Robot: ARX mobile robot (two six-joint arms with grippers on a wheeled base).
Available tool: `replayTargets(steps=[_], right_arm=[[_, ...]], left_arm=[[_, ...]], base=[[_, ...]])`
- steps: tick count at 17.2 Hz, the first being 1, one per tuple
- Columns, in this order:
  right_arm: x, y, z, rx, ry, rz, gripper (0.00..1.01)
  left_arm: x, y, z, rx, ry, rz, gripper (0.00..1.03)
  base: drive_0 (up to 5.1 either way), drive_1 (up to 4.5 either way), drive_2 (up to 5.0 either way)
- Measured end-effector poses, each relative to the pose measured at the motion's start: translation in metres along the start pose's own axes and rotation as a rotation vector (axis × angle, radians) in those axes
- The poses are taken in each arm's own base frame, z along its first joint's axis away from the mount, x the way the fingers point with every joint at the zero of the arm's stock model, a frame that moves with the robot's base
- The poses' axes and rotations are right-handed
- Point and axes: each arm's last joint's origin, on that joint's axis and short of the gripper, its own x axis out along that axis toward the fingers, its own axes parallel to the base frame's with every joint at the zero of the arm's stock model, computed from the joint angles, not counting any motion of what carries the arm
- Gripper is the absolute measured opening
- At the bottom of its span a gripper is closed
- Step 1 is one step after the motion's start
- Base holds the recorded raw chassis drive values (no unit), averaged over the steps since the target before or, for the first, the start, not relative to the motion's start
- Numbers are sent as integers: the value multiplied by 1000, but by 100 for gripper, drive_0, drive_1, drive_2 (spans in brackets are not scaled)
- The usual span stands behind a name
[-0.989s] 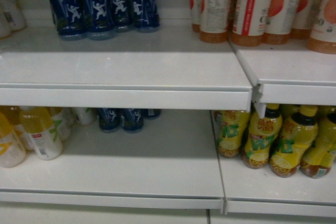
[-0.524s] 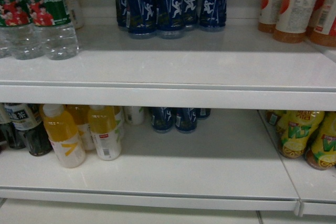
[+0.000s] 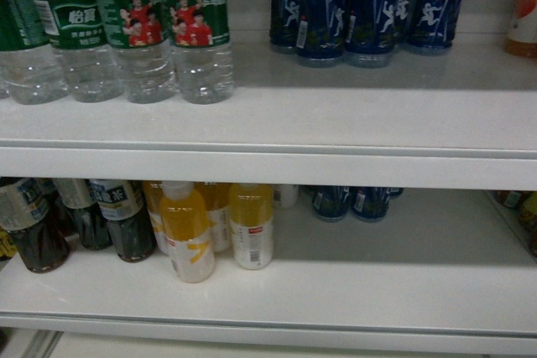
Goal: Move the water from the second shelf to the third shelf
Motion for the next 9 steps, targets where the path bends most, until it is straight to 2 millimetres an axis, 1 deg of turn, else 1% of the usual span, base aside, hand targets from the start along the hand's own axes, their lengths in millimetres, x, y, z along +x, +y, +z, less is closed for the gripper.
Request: replayTargets(steps=[9], right_arm=[[0, 0, 0, -1, -3, 3, 43]], left_arm=[[0, 0, 0, 0, 1, 0, 98]], base=[[-474, 367, 112]])
